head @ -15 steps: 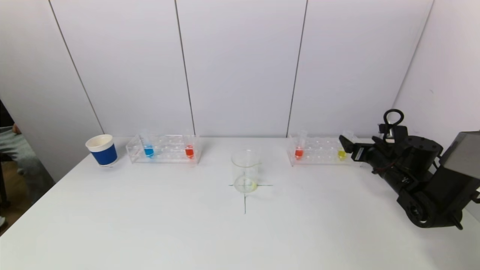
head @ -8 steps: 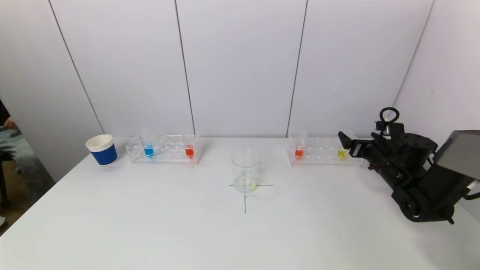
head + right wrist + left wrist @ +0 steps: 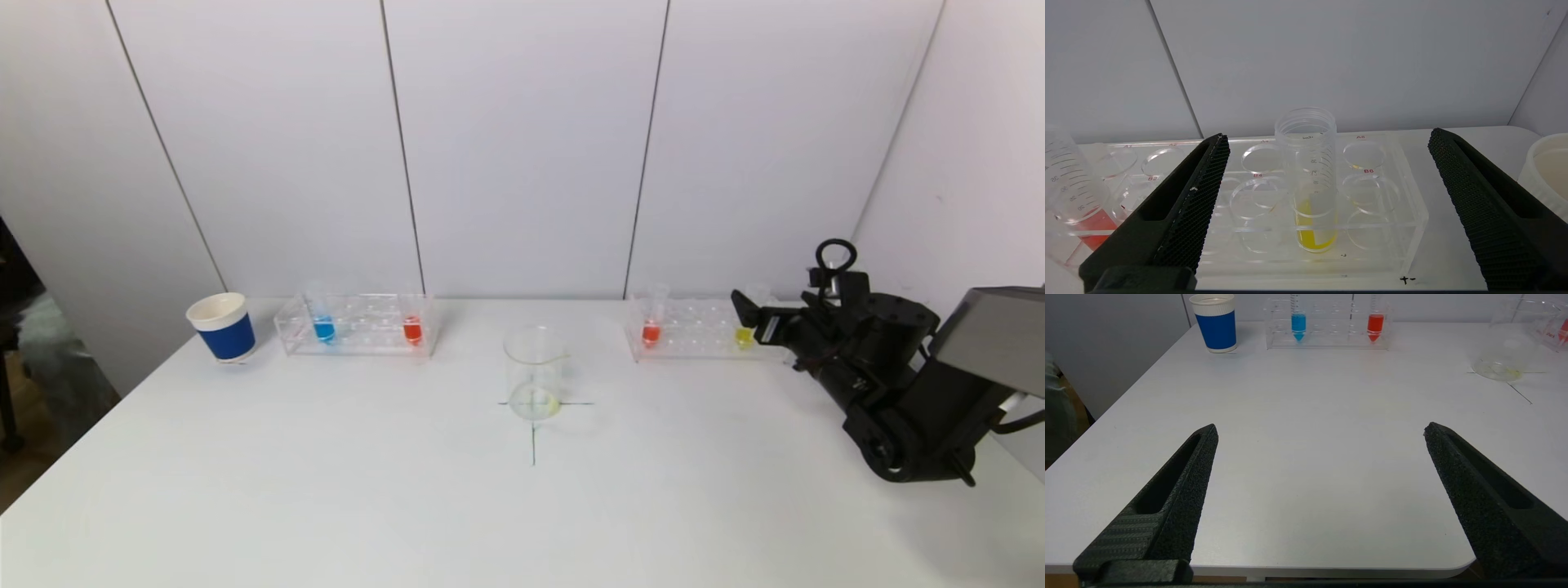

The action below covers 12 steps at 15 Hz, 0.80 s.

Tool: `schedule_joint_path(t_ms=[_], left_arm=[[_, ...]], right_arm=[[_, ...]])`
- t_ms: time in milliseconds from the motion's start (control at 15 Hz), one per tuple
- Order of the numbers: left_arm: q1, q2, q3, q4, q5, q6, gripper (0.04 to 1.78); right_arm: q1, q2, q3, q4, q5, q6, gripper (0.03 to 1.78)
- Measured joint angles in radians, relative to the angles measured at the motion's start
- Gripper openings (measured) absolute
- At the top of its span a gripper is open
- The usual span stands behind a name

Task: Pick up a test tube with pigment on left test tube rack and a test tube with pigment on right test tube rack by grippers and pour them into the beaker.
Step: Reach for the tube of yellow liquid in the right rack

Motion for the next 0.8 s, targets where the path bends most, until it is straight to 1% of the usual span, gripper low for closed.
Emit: schedule_joint_path(t_ms=[400,800], left_arm=[[0.000,0.000,0.000,0.000,0.000,0.000,1.76],[0.000,0.000,0.000,0.000,0.000,0.000,1.76]], right_arm=[[0.008,0.008,-0.005,0.000,0.000,-0.003,1.77],[0.016,0.030,-0.037,0.000,-0.003,-0.018,1.77]])
